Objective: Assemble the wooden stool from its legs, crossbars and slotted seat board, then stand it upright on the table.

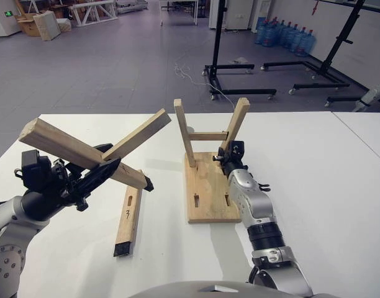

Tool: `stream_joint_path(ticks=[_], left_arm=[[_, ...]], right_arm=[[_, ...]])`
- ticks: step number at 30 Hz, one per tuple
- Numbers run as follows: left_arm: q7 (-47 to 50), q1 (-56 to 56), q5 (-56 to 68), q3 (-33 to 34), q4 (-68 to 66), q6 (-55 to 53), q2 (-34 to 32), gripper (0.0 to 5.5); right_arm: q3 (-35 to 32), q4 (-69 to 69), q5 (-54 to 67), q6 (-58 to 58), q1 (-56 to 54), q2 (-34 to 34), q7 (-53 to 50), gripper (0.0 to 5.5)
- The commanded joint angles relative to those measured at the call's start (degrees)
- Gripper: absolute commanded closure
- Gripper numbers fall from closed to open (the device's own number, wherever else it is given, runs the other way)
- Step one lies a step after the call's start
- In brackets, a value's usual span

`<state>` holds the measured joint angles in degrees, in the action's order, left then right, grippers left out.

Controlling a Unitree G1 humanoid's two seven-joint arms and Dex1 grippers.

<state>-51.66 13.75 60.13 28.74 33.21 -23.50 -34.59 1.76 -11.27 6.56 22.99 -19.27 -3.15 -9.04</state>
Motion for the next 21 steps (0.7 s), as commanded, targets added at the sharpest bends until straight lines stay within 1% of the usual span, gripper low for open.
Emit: stream_joint_path(ticks=[1, 8, 13, 14, 15, 18, 21], left_arm=[[-0.27, -1.46, -0.4, -0.87, -0.46, -0.41, -1.52, 3.42], [-0.97, -3.2, 0.01, -1.31, -1.68, -1.65, -4.05, 3.42], [-1.12, -3.66, -0.11, -1.49, -2.13, -2.38, -4.59, 3.42], [-1.08, -3.62, -0.22, -1.57, -2.05, -2.45, -4.51, 3.42], [-1.05, -3.6, -0.35, -1.69, -1.99, -2.46, -4.39, 3.42], [-1.25, -4.13, -0.69, -2.39, -2.26, -2.23, -4.1, 3.42], [-1.25, -4.47, -1.13, -2.9, -2.44, -1.67, -3.67, 3.42]], right_arm=[[-0.35, -7.99, -1.91, 1.95, 1.75, -1.84, -2.45, 4.43], [-0.49, -10.8, -2.89, -1.05, 0.65, -5.02, -4.09, 4.43], [0.1, -9.44, -3.29, -1.08, 1.35, -4.88, -3.02, 4.43], [0.34, -8.93, -3.33, -1.18, 1.49, -4.72, -2.36, 4.07], [0.61, -8.22, -3.34, -1.36, 1.59, -4.48, -1.6, 3.95], [1.35, -4.99, -3.52, -1.48, 1.92, -2.92, 1.24, 3.35], [1.89, 0.67, -3.61, -0.72, 3.5, -1.0, 4.23, 2.84]])
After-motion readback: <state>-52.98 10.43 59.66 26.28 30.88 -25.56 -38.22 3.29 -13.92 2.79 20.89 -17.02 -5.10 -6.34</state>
